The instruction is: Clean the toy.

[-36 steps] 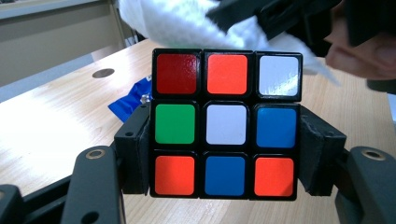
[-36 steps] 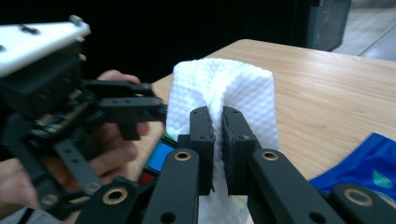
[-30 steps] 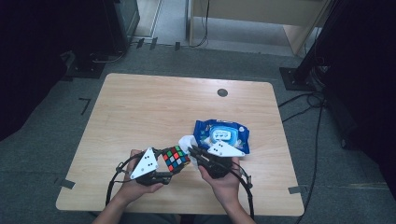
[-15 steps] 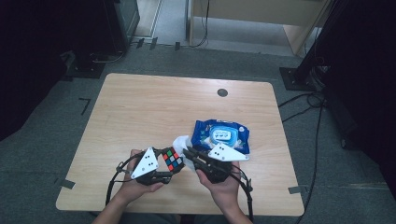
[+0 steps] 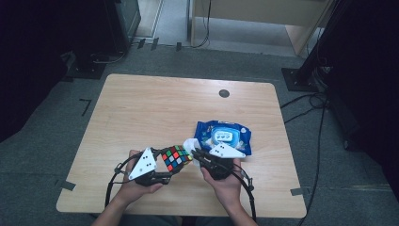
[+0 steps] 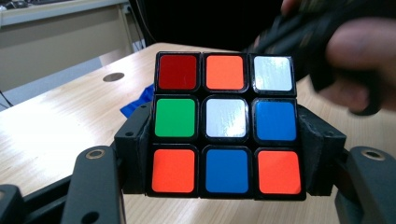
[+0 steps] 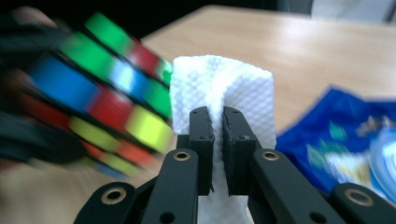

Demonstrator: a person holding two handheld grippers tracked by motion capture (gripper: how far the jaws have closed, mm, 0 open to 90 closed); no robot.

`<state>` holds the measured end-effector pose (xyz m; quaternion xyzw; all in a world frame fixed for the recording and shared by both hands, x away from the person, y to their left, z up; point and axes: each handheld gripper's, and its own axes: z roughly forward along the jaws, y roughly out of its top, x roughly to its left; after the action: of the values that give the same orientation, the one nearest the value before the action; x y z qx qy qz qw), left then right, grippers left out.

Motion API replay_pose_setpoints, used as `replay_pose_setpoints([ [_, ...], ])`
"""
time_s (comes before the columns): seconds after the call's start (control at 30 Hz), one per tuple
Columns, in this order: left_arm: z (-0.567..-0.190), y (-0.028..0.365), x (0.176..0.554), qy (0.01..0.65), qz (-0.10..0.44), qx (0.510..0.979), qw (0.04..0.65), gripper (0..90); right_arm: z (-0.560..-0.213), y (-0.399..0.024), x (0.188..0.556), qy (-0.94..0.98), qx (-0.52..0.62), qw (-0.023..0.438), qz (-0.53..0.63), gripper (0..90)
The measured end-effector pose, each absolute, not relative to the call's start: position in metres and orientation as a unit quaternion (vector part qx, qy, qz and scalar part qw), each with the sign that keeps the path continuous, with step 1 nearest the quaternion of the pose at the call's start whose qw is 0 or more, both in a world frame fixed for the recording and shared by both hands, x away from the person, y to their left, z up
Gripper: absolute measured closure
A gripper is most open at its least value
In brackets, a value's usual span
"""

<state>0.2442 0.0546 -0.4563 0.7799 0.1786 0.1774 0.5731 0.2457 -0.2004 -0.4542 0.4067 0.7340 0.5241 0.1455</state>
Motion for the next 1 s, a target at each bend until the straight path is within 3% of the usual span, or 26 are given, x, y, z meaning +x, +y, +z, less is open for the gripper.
replay_pose_setpoints([
  [0.3,-0.453,0.068,0.251,0.207,0.188,0.767,0.578,34.2,-0.476,-0.212,0.258,0.743,0.444,0.131,0.483,81.5],
  [0.5,-0.454,0.071,0.252,0.214,0.198,0.766,0.573,34.2,-0.46,-0.219,0.255,0.7,0.466,0.117,0.529,59.6],
  [0.8,-0.457,0.056,0.245,0.214,0.219,0.763,0.569,34.2,-0.428,-0.202,0.241,0.656,0.478,0.017,0.584,33.1],
  [1.0,-0.458,0.044,0.237,0.212,0.242,0.759,0.566,34.3,-0.433,-0.198,0.244,0.624,0.511,-0.041,0.59,26.1],
])
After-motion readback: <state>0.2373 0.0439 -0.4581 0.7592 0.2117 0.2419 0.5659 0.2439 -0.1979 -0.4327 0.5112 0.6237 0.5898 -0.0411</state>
